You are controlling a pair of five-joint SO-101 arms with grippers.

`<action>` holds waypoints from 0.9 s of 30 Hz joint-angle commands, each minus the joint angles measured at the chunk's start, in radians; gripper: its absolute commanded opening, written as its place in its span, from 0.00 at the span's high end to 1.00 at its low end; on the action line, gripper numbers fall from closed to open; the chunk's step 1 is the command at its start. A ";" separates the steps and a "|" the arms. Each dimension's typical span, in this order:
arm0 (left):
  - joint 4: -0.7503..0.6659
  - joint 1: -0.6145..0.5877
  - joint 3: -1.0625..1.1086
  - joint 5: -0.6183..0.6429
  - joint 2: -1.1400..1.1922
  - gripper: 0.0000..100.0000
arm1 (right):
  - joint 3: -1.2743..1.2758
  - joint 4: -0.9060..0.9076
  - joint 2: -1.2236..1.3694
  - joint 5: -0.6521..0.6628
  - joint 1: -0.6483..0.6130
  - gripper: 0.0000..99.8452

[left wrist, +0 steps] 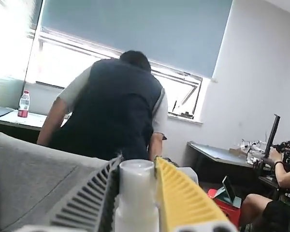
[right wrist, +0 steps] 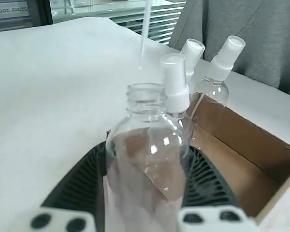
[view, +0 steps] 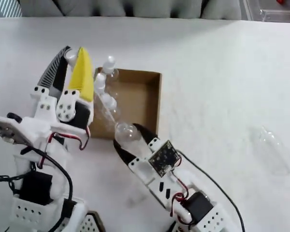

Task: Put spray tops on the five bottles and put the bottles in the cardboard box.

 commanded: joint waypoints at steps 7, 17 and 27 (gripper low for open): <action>-0.054 -0.007 0.064 0.009 -0.016 0.98 | 0.009 0.002 -0.013 0.008 -0.008 0.99; -0.057 -0.015 0.034 0.061 -0.016 0.98 | 0.009 0.004 -0.013 0.008 -0.008 0.99; -0.049 -0.015 -0.048 0.066 -0.016 0.98 | 0.009 0.018 -0.013 0.008 -0.008 0.99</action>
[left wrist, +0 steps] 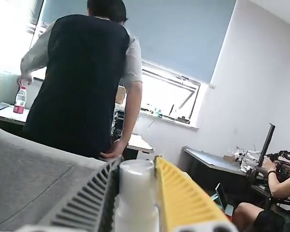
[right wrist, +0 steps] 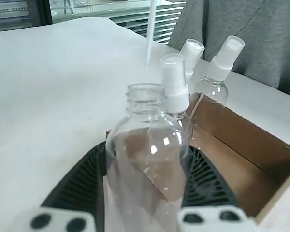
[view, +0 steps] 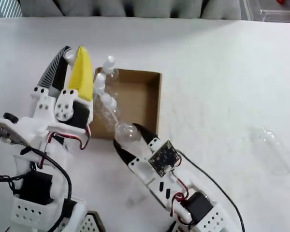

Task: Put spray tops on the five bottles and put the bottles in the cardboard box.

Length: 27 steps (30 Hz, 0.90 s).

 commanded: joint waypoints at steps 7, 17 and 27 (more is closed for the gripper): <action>0.061 0.016 -0.054 0.017 -0.016 0.98 | 0.009 0.019 -0.013 0.008 -0.007 0.99; 0.012 0.028 0.121 0.011 -0.143 0.98 | 0.009 0.019 -0.013 0.008 -0.005 0.99; -0.015 0.027 0.126 0.015 -0.209 0.98 | 0.009 0.021 -0.013 0.008 -0.005 0.99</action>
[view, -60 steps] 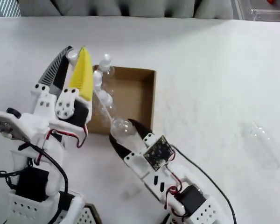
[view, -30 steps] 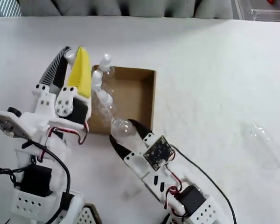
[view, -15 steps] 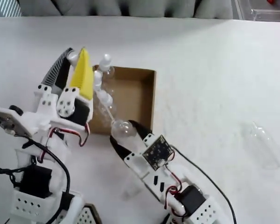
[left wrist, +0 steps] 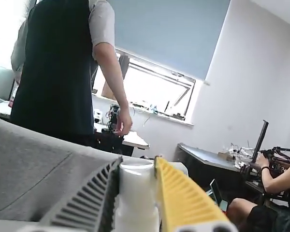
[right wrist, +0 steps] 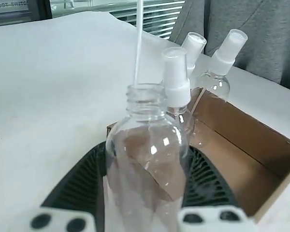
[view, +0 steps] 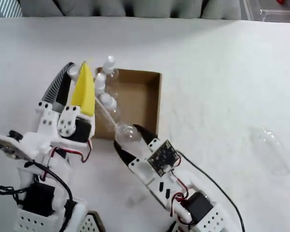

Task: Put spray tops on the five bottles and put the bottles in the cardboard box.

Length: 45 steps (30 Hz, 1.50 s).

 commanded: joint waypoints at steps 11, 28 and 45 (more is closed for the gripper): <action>0.087 0.131 0.066 0.012 -0.033 0.98 | 0.009 0.002 -0.013 0.008 -0.002 0.99; 0.307 0.232 0.292 0.006 -0.344 0.97 | 0.009 -0.004 -0.013 0.006 0.016 0.99; 0.391 0.226 0.241 0.066 -0.344 0.67 | 0.009 -0.007 -0.013 0.005 0.065 0.99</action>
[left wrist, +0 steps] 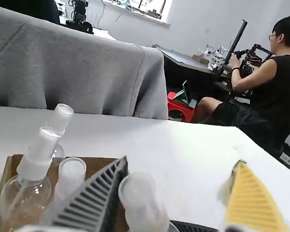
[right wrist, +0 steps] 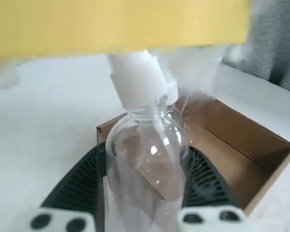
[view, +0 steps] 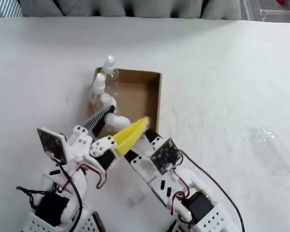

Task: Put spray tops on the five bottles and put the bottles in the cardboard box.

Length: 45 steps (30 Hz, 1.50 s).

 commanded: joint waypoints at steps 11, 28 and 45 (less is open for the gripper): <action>0.315 0.002 -0.318 0.034 -0.010 0.67 | 0.009 -0.113 -0.013 -0.060 0.259 0.99; 0.446 0.012 -0.321 -0.153 -0.010 0.94 | -0.347 -0.147 0.084 -0.201 0.466 0.99; -0.287 0.358 0.118 -0.143 -0.010 0.98 | -0.802 -0.150 0.565 -0.339 0.352 0.99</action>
